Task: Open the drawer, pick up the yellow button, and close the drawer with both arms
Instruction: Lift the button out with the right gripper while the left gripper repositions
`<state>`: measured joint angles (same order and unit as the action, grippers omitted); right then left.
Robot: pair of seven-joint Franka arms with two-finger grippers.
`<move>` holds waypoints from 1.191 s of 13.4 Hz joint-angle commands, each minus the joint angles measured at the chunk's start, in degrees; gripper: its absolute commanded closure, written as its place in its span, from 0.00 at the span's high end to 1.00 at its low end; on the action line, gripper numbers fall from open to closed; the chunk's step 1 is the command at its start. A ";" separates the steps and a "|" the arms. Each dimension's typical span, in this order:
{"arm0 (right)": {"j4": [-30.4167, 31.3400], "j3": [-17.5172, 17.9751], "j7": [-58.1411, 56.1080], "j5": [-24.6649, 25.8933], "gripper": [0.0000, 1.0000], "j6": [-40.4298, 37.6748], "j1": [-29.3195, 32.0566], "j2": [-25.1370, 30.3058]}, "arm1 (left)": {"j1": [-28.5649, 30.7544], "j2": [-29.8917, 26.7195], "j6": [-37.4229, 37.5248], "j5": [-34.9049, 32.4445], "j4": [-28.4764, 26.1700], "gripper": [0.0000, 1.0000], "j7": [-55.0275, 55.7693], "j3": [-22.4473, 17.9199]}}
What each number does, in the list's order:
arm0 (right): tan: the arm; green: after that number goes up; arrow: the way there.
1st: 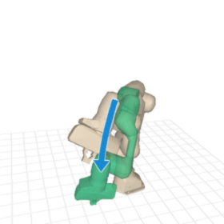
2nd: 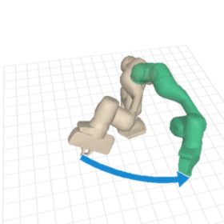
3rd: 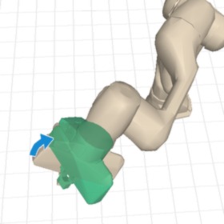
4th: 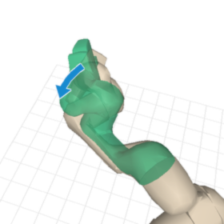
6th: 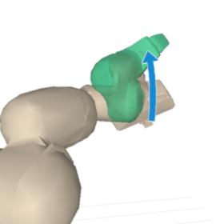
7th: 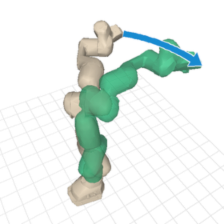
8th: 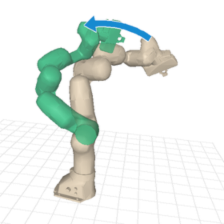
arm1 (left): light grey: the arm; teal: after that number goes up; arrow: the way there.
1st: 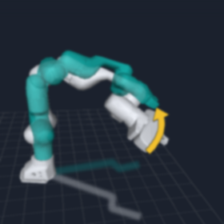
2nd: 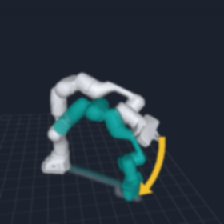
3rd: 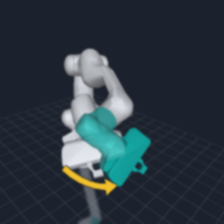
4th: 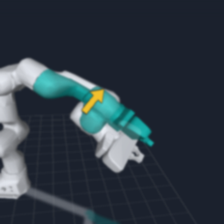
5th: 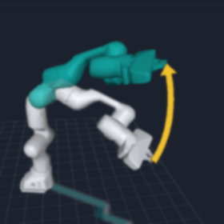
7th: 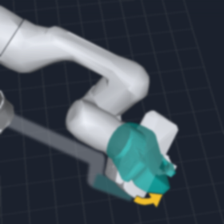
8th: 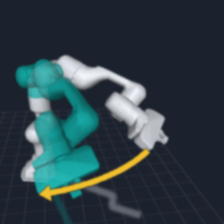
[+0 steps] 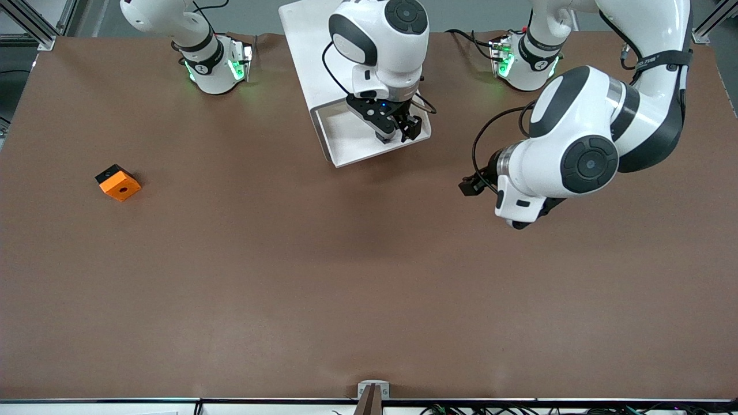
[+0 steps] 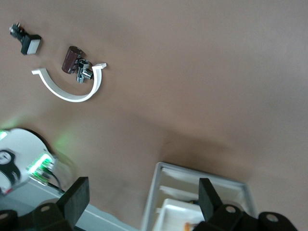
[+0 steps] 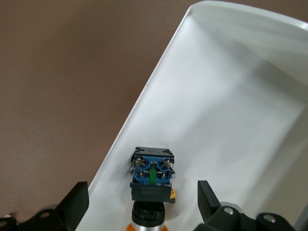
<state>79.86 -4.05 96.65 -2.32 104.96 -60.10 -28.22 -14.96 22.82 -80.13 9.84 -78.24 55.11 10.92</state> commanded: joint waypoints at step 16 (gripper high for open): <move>-0.49 -0.69 -0.85 1.96 0.76 -0.46 -0.55 -1.05 | 1.07 -16.67 -18.93 -4.04 -27.75 1.00 -7.65 5.52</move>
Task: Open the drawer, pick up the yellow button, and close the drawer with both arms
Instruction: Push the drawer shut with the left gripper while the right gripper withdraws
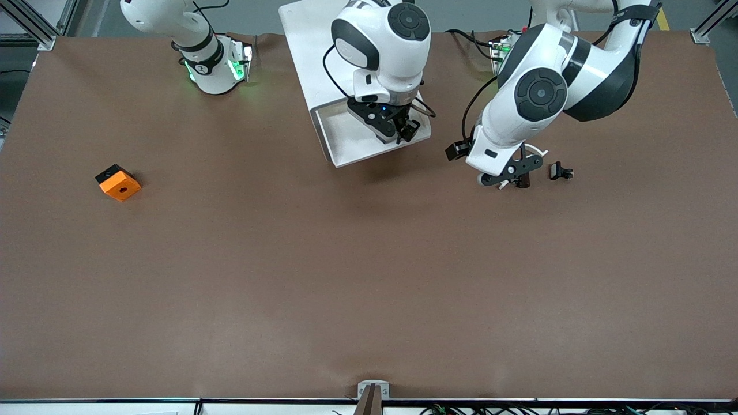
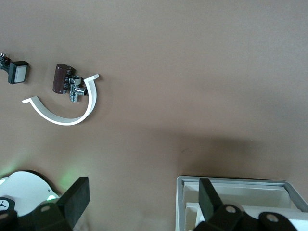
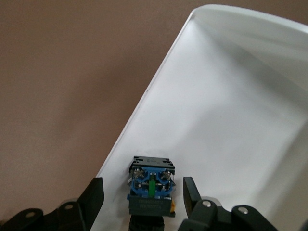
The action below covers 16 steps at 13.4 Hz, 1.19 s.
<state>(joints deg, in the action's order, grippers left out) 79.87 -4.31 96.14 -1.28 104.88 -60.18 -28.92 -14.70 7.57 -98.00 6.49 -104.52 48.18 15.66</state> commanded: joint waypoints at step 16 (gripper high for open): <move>-5.15 -0.70 -11.81 -3.99 0.00 -10.01 7.60 8.16 | 0.20 -1.16 -5.52 -0.69 -2.88 1.00 0.34 1.56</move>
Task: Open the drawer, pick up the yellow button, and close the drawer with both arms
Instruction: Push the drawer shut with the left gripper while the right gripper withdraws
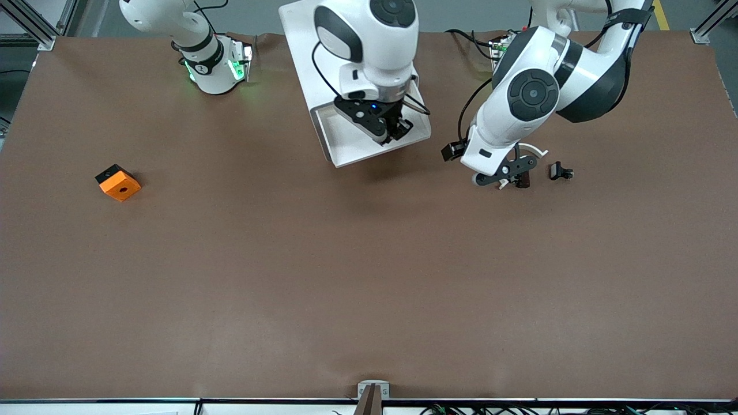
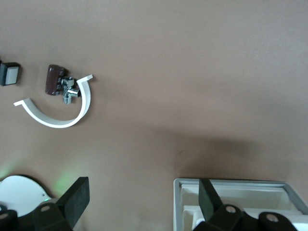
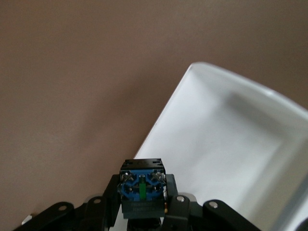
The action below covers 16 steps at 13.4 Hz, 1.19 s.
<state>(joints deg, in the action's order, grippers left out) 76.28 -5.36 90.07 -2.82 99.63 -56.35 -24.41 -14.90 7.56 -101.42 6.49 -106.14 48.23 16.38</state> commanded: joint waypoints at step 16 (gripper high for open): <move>20.38 0.09 -79.33 -0.88 0.00 0.89 52.99 14.13 | -10.93 8.43 -19.07 -7.37 -0.39 1.00 18.54 1.73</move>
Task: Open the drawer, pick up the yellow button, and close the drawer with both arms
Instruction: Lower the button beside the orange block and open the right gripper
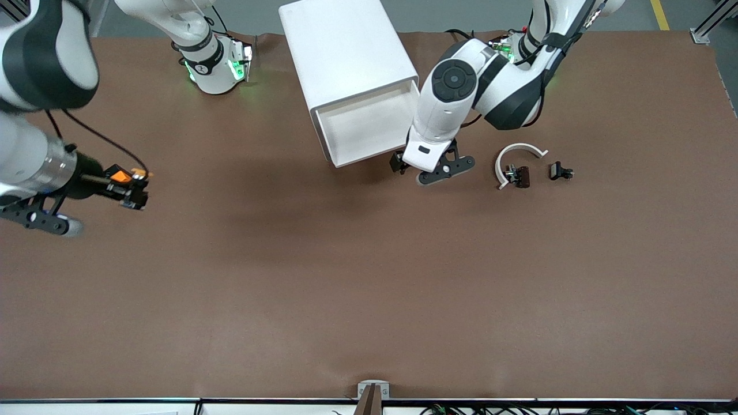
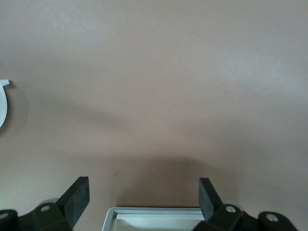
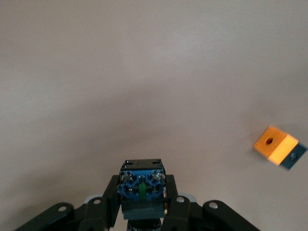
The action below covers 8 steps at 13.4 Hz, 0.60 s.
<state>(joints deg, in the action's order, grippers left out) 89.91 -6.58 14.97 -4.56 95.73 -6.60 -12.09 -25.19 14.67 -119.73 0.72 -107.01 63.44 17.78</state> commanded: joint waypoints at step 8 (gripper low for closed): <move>21.24 1.22 -9.77 5.09 0.00 26.31 7.56 -0.03 | -4.17 2.73 -0.24 -0.46 0.22 1.00 13.10 3.84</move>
<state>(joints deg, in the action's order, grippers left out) 106.25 -6.45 7.43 -0.57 116.33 -1.33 -12.69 -29.38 17.78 -120.36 0.51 -106.95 73.97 19.60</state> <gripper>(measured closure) 0.590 0.000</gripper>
